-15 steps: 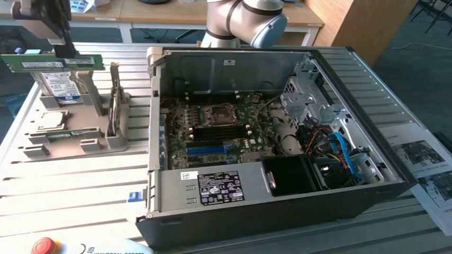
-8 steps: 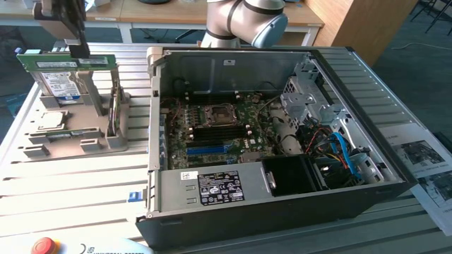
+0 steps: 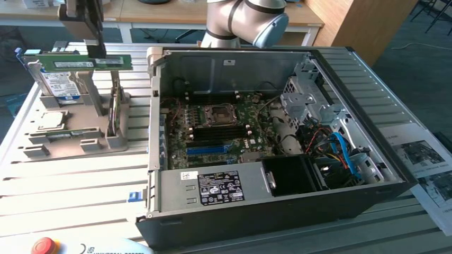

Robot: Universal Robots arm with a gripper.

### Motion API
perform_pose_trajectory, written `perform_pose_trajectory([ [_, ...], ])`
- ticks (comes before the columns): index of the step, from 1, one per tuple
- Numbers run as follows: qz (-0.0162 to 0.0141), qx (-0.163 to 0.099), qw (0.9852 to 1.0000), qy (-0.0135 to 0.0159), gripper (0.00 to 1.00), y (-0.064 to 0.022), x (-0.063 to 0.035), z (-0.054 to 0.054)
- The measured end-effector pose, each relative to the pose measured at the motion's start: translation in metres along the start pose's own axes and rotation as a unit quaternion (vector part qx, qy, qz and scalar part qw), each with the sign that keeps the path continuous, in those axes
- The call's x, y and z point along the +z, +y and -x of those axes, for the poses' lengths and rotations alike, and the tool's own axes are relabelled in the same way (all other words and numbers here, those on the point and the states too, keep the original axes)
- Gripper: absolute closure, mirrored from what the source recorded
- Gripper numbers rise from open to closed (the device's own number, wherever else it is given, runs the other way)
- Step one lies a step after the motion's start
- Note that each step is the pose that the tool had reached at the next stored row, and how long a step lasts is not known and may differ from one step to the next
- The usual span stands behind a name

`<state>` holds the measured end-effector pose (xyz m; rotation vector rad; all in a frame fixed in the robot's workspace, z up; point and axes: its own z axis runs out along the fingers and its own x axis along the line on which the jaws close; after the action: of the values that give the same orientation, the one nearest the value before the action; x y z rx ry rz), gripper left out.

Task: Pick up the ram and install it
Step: 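Pick up the ram and move it above insertion slot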

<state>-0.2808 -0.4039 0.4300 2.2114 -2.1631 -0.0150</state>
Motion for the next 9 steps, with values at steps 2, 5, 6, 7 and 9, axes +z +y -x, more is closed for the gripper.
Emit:
perform_pose_trajectory([
  [2, 0.0005, 0.0, 1.0, 0.0, 0.89, -0.0071, -0.0003, 0.0],
  [5, 0.0014, 0.0, 1.0, 0.0, 0.89, -0.0178, -0.0008, -0.001],
  [6, 0.0017, 0.0, 1.0, 0.0, 0.89, -0.0213, -0.0009, -0.001],
  [7, 0.0019, 0.0, 1.0, 0.0, 0.89, -0.0249, -0.0011, -0.001],
  [9, 0.0024, 0.0, 1.0, 0.0, 0.89, -0.0327, -0.0013, -0.001],
])
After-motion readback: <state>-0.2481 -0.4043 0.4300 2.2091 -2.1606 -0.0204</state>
